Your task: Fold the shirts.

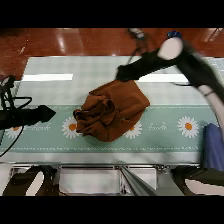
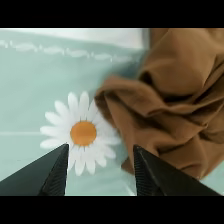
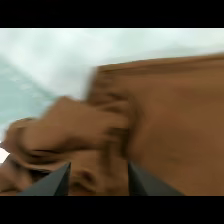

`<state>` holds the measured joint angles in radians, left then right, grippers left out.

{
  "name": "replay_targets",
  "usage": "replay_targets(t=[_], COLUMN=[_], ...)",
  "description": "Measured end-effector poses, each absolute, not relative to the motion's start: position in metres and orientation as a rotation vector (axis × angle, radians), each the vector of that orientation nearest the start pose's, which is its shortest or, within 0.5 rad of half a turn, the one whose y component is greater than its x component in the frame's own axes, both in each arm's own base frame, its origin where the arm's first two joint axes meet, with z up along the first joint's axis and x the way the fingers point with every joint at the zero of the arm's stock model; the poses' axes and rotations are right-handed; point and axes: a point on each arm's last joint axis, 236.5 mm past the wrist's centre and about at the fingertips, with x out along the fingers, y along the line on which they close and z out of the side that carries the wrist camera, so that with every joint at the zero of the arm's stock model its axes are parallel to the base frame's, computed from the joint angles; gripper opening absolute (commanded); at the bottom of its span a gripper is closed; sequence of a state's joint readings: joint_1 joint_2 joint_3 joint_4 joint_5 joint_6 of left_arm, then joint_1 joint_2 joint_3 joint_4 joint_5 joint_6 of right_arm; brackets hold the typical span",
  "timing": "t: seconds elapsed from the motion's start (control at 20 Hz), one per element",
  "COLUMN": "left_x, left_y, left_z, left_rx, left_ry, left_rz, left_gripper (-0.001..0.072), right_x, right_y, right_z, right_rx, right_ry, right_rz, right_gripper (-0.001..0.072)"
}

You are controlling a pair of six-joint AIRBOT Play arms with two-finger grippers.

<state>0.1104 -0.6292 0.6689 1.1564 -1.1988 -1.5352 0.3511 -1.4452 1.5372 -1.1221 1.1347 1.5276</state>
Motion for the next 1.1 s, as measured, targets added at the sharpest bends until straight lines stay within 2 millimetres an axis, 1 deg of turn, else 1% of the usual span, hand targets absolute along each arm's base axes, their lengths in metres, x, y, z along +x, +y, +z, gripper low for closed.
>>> replay_targets(t=[0.05, 0.1, 0.15, 0.2, 0.25, 0.3, 0.35, 0.45, 0.55, 0.6, 0.65, 0.7, 0.75, 0.9, 1.1], left_x=[0.240, 0.232, 0.224, 0.218, 0.214, 0.209, 0.206, 0.201, 0.203, 0.206, 0.211, 0.216, 0.220, 0.228, 0.241], left_y=[-0.070, -0.080, -0.091, -0.101, -0.109, -0.117, -0.123, -0.133, -0.142, -0.148, -0.156, -0.163, -0.170, -0.183, -0.191], left_z=[0.035, 0.026, 0.017, 0.009, 0.000, -0.008, -0.015, -0.028, -0.038, -0.041, -0.044, -0.048, -0.051, -0.060, -0.057], left_rx=[-0.421, -0.459, -0.500, -0.544, -0.593, -0.634, -0.669, -0.710, -0.739, -0.755, -0.777, -0.787, -0.795, -0.795, -0.786], left_ry=[1.160, 1.197, 1.228, 1.253, 1.274, 1.297, 1.312, 1.354, 1.372, 1.373, 1.368, 1.364, 1.366, 1.388, 1.373], left_rz=[-0.199, -0.229, -0.259, -0.284, -0.302, -0.318, -0.332, -0.358, -0.376, -0.395, -0.414, -0.430, -0.447, -0.492, -0.529], left_gripper=[0.0495, 0.0495, 0.0495, 0.0495, 0.0495, 0.0495, 0.0495, 0.0494, 0.0493, 0.0463, 0.0332, 0.0114, 0.0018, 0.0018, 0.0018], right_x=[0.420, 0.419, 0.413, 0.400, 0.386, 0.370, 0.354, 0.328, 0.312, 0.307, 0.305, 0.304, 0.304, 0.312, 0.325], right_y=[0.207, 0.160, 0.122, 0.090, 0.066, 0.048, 0.040, 0.037, 0.043, 0.049, 0.054, 0.059, 0.066, 0.083, 0.112], right_z=[0.108, 0.105, 0.098, 0.087, 0.072, 0.055, 0.040, 0.010, -0.015, -0.024, -0.032, -0.040, -0.045, -0.063, -0.081], right_rx=[0.173, 0.192, 0.222, 0.270, 0.311, 0.364, 0.414, 0.507, 0.580, 0.610, 0.630, 0.644, 0.666, 0.728, 0.797], right_ry=[1.074, 1.082, 1.094, 1.115, 1.139, 1.159, 1.180, 1.211, 1.233, 1.241, 1.248, 1.255, 1.259, 1.265, 1.292], right_rz=[0.509, 0.399, 0.311, 0.235, 0.175, 0.130, 0.114, 0.101, 0.105, 0.109, 0.114, 0.117, 0.126, 0.132, 0.183], right_gripper=[0.0413, 0.0413, 0.0413, 0.0412, 0.0412, 0.0412, 0.0408, 0.0406, 0.0406, 0.0406, 0.0406, 0.0407, 0.0406, 0.0406, 0.0406])
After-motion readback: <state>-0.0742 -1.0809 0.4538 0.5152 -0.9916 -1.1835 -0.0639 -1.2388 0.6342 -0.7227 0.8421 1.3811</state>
